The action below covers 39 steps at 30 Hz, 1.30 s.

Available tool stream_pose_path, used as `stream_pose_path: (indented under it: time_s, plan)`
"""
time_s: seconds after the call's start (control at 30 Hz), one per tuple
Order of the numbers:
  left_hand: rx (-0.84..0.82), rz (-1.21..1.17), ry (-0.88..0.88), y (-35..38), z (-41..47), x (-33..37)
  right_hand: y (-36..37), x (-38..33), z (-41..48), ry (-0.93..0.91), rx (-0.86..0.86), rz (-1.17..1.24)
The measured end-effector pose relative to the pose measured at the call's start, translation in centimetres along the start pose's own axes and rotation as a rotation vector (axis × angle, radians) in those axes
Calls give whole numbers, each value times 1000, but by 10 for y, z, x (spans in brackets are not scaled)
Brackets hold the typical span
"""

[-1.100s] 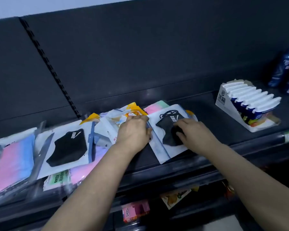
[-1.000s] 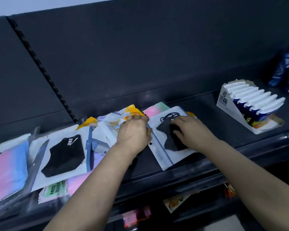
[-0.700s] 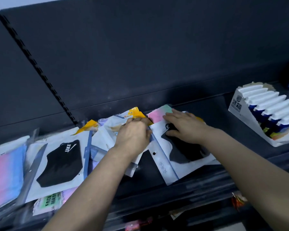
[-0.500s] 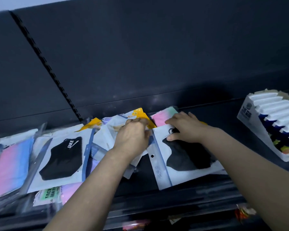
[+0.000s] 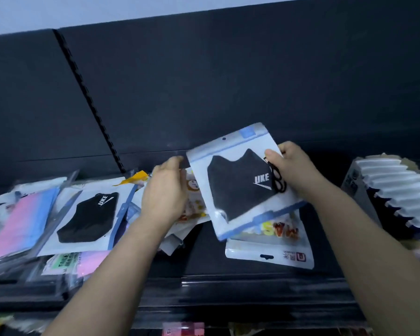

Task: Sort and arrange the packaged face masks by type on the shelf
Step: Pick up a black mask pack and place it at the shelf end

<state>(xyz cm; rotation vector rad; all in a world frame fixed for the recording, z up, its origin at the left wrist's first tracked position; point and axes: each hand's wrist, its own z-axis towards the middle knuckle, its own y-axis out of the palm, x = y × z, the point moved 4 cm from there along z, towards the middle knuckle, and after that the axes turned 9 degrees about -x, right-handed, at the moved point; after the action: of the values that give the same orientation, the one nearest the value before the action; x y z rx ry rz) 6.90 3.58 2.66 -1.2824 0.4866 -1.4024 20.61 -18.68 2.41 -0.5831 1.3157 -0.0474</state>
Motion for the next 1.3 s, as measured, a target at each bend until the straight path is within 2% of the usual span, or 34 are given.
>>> stream_pose_path:
  time_s: [0.07,0.17,0.3,0.4,0.53,0.7,0.9,1.0,1.1,1.2,1.3]
  plan:
    - [21,35,-72,-13,-3,-15,22,-3,-3,37,11,201]
    - [-9,83,-226,-31,-15,-48,77,-7,-4,141,-89,412]
    - [-45,113,-410,-55,-43,-114,148,-28,-16,198,-224,541]
    - [-65,112,-539,-75,-67,-166,178,-40,-22,217,-259,661]
    - [-126,76,-670,-97,-90,-227,213,-52,-26,199,-323,673]
    - [-240,61,-647,-96,-89,-252,239,-61,-33,239,-165,695]
    - [-345,121,-645,-87,-71,-262,247,-66,-39,198,-52,565]
    - [-371,14,-615,-81,-61,-262,251,-70,-43,151,-30,515]
    - [-368,-67,-584,-82,-52,-264,250,-72,-49,106,86,485]
    - [-433,-82,-538,-76,-47,-271,246,-69,-56,100,219,507]
    - [-467,-192,-515,-68,-45,-278,247,-64,-64,100,245,524]
